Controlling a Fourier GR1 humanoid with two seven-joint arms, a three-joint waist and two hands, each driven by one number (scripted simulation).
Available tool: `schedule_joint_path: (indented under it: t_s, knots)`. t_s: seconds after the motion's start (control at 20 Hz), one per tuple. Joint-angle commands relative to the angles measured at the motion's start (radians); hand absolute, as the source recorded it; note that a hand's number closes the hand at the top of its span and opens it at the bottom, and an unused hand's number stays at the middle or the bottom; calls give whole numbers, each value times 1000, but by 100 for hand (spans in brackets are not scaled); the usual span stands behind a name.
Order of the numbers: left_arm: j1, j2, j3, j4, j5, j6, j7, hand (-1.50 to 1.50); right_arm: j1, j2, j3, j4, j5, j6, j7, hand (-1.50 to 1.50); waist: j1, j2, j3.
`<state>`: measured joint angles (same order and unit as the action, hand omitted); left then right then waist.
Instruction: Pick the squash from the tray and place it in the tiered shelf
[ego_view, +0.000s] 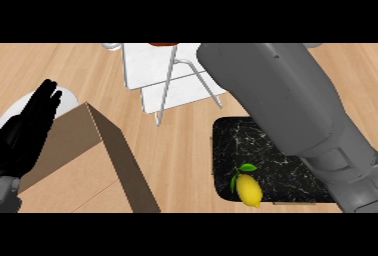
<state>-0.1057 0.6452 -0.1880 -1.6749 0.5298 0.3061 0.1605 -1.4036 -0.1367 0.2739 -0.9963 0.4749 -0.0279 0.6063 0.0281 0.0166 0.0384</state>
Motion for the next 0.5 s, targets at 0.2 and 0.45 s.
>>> schedule_joint_path:
  t_s: [0.2,0.45]
  knots:
    - [83,-69,-90,144,36,-21,78,0,-42,18,-50,98,-1,-52,-32,150,-5,20,-42]
    - [93,-78,-103,130,19,2,69,0,-39,35,-155,117,-50,-159,-28,-150,-10,16,-41]
